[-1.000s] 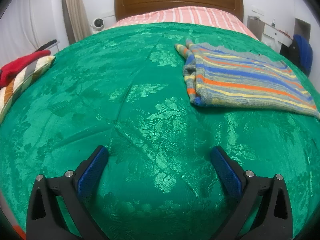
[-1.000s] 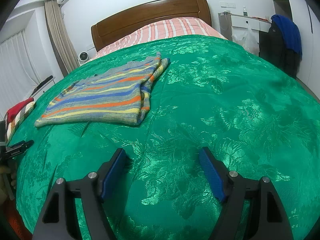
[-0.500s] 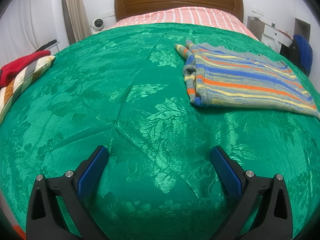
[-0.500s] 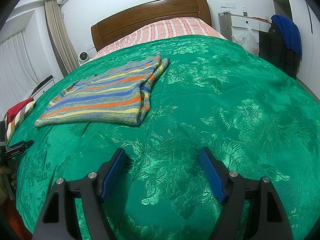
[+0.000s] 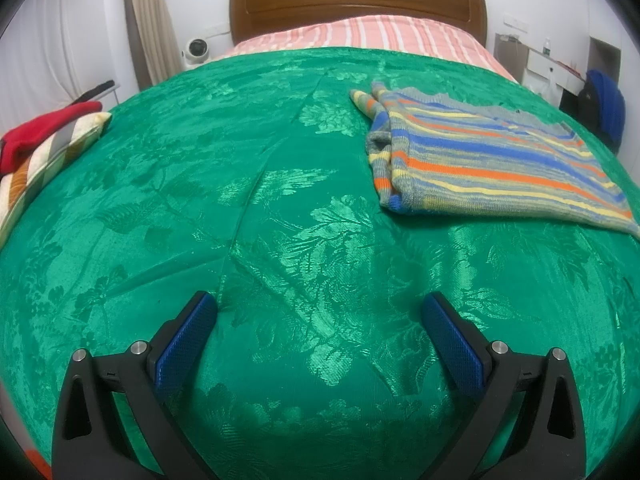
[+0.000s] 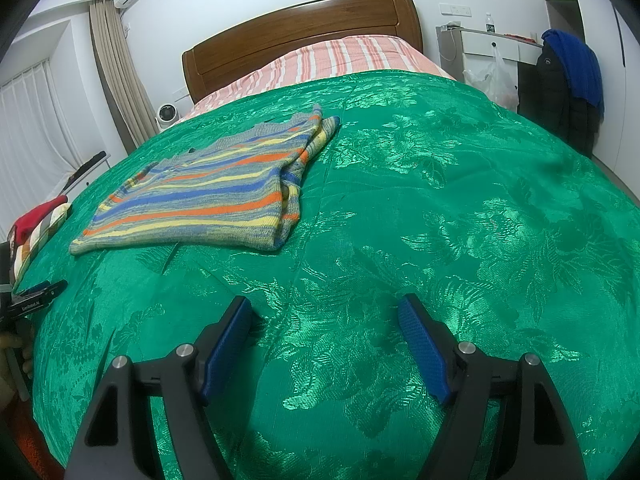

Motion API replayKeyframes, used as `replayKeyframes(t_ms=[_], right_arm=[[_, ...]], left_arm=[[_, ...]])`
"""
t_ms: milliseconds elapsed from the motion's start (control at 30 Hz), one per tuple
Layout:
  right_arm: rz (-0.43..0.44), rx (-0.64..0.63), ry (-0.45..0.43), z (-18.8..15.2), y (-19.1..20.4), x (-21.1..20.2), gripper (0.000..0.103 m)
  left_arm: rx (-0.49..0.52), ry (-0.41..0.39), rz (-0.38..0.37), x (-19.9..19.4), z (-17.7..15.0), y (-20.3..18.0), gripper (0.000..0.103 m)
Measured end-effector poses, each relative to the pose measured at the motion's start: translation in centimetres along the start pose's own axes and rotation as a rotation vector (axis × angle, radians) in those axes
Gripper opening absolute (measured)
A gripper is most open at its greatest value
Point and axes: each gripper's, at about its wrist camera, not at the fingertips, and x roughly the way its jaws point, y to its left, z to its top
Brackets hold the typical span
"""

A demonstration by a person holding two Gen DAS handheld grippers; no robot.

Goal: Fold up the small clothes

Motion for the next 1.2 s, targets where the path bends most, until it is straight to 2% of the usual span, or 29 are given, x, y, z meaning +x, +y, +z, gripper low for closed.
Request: replayKeyframes(t_ms=[200, 333, 400, 500, 600, 667, 733, 800, 900, 967, 1000, 1033, 1067, 1200], right_arm=[[0.001, 0.000, 0.000, 0.0, 0.0, 0.0, 0.075], [0.006, 0.005, -0.003, 0.0, -0.1, -0.1, 0.075], [0.013, 0.010, -0.007, 0.0, -0.2, -0.3, 0.075], [0.030, 0.025, -0.013, 0.0, -0.5, -0.4, 0.075], [0.055, 0.058, -0.017, 0.2, -1.0, -0.8, 0.075], [0.074, 0.121, -0.034, 0.5, -1.9, -1.9, 0.075], [0.086, 0.207, -0.067, 0.8, -3.3, -3.5, 0.075], [0.099, 0.267, -0.081, 1.6, -4.7, -4.5, 0.075], [0.134, 0.286, -0.062, 3.8, -6.2, -4.5, 0.075], [0.172, 0.271, -0.022, 6.1, -7.0, -3.4, 0.075], [0.198, 0.262, 0.001, 7.3, -7.2, -2.6, 0.075], [0.231, 0.255, 0.033, 8.6, -7.4, -1.4, 0.075], [0.266, 0.258, 0.071, 10.2, -7.6, 0.4, 0.075], [0.396, 0.314, 0.212, 15.0, -7.0, 8.5, 0.075]], left_arm=[[0.002, -0.001, 0.009, -0.1, 0.0, -0.1, 0.102], [0.025, 0.036, 0.050, -1.6, 0.6, -1.1, 0.100], [0.060, 0.021, 0.015, -3.0, 0.8, -2.7, 0.099], [0.204, -0.018, -0.094, -5.5, 1.6, -8.0, 0.099], [0.396, -0.036, -0.210, -7.0, 2.7, -15.3, 0.094], [0.481, -0.013, -0.296, -6.7, 3.6, -20.1, 0.087], [0.543, 0.013, -0.365, -5.4, 4.4, -24.9, 0.086], [0.604, 0.022, -0.398, -4.2, 4.4, -28.8, 0.086], [0.713, 0.025, -0.403, -1.6, 4.1, -34.4, 0.084], [0.737, 0.011, -0.400, -0.4, 4.3, -36.4, 0.072], [0.720, 0.018, -0.413, -0.1, 4.8, -36.7, 0.045], [0.693, 0.032, -0.416, 0.4, 5.2, -36.8, 0.009], [0.666, 0.030, -0.389, 0.8, 5.5, -36.6, 0.009], [0.593, 0.020, -0.453, 0.7, 6.1, -35.4, 0.008]])
